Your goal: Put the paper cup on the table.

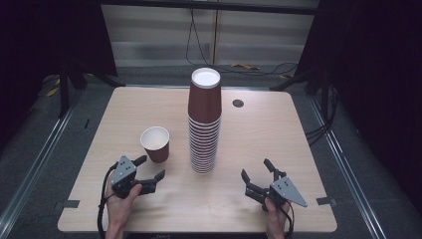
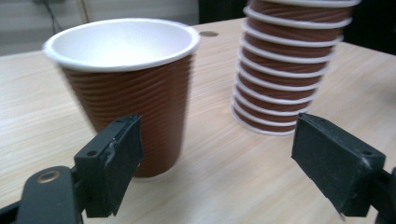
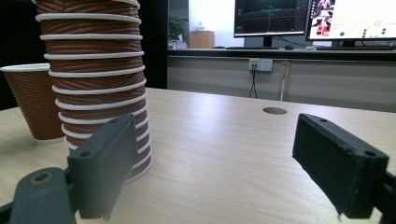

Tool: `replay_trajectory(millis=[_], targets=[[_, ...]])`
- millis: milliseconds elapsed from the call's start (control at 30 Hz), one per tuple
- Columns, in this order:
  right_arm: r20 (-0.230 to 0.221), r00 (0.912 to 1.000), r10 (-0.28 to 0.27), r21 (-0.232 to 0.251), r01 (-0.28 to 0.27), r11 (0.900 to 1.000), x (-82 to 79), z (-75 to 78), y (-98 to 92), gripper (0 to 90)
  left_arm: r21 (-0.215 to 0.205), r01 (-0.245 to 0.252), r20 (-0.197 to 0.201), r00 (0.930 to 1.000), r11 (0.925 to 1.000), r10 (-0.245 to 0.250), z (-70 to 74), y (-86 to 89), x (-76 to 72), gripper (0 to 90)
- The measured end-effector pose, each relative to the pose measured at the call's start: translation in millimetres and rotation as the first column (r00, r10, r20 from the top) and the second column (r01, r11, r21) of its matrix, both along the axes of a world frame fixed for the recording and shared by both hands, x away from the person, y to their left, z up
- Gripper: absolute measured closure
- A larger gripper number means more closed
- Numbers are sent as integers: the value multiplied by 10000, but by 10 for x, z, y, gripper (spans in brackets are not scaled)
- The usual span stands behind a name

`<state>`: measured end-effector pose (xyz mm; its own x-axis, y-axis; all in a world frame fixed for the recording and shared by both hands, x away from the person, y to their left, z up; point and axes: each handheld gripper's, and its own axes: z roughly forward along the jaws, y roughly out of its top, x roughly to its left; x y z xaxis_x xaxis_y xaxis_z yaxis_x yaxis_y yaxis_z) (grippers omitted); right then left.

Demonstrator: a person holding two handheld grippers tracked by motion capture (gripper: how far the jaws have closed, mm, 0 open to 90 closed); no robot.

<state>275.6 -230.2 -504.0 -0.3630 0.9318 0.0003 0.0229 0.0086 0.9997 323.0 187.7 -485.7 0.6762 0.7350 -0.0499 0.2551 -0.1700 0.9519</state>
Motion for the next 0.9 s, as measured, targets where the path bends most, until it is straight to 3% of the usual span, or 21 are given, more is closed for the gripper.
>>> replay_trajectory(millis=[200,367,433,533,600,800,900], targets=[[22,10000,-5,-2,5,10000,0,0,-1,136,-37,266,284,9992,9996,-264,-44,-178,-129,159],[20,10000,-2,-7,2,10000,0,-1,-1,136,-503,432,550,9977,9978,-404,-114,-236,-173,157],[18,10000,-2,-5,2,10000,0,0,-1,136,-396,292,536,9982,9988,-270,-158,-253,-186,157],[2,10000,5,-7,-5,10000,0,0,0,136,-575,350,467,9984,9977,-324,-218,-284,-206,157],[-6,10000,15,-22,-15,10000,-1,0,1,136,-436,239,651,9977,9988,-210,-220,-299,-226,156],[-91,9999,66,-10,-66,10000,5,2,2,136,-567,273,1237,9921,9980,-201,-230,-277,-286,156],[-202,9998,59,-66,-61,10000,18,6,6,137,-1027,108,1452,9894,9947,42,-244,-237,-312,156]])
